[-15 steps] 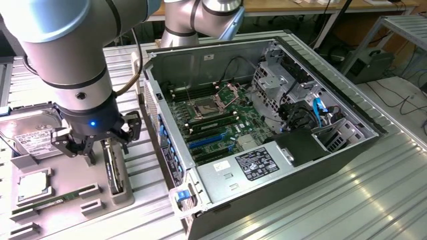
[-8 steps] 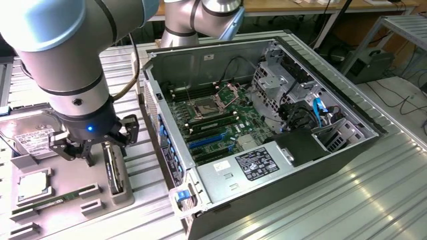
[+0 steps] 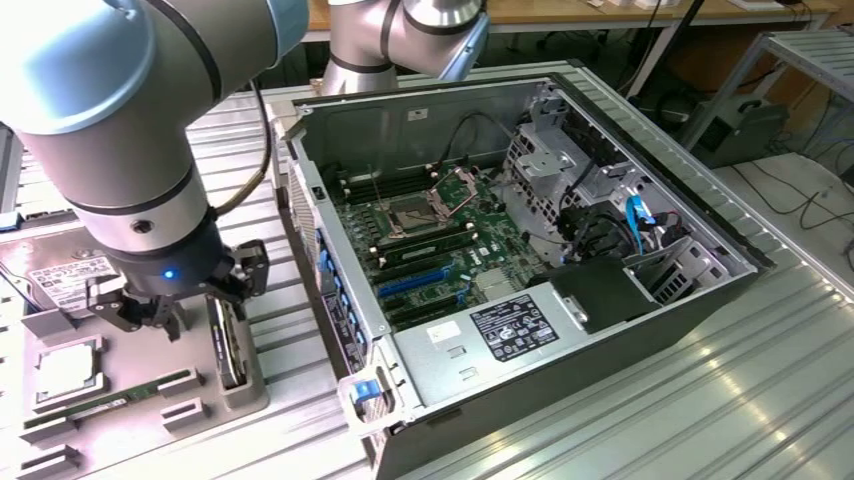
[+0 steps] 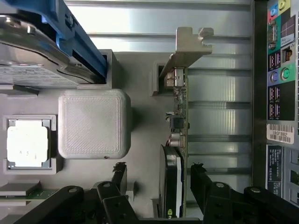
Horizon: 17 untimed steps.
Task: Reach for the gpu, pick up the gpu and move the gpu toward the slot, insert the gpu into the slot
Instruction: 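Pick up the gpu and move the gpu toward the slot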
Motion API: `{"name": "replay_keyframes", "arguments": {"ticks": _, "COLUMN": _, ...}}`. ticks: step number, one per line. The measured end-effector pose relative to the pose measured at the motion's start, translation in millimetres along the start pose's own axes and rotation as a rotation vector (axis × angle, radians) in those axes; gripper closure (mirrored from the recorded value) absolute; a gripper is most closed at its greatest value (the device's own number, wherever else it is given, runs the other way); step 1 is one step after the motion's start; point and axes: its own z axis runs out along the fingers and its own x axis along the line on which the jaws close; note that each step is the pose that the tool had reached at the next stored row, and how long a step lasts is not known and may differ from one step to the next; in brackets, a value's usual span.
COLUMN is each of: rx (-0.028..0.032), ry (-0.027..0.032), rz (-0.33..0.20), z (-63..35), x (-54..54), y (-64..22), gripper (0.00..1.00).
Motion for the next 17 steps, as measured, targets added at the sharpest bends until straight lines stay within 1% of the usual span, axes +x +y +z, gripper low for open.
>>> {"name": "replay_keyframes", "arguments": {"ticks": 3, "rx": 0.0001, "ry": -0.0001, "rz": 0.000, "z": 3.0, "x": -0.6, "y": -0.1, "gripper": 0.34}}
{"name": "replay_keyframes", "arguments": {"ticks": 6, "rx": -0.0001, "ry": -0.0003, "rz": 0.000, "z": 4.2, "x": -4.8, "y": 0.9, "gripper": 0.34}}
{"name": "replay_keyframes", "arguments": {"ticks": 14, "rx": 0.0000, "ry": -0.0002, "rz": 0.000, "z": 4.3, "x": -5.2, "y": 0.9, "gripper": 0.34}}
{"name": "replay_keyframes", "arguments": {"ticks": 16, "rx": 0.0000, "ry": -0.0001, "rz": 0.000, "z": 4.3, "x": -6.7, "y": 0.9, "gripper": 0.35}}
{"name": "replay_keyframes", "arguments": {"ticks": 17, "rx": 0.0000, "ry": -0.0002, "rz": 0.000, "z": 4.4, "x": -6.9, "y": 0.9, "gripper": 0.42}}
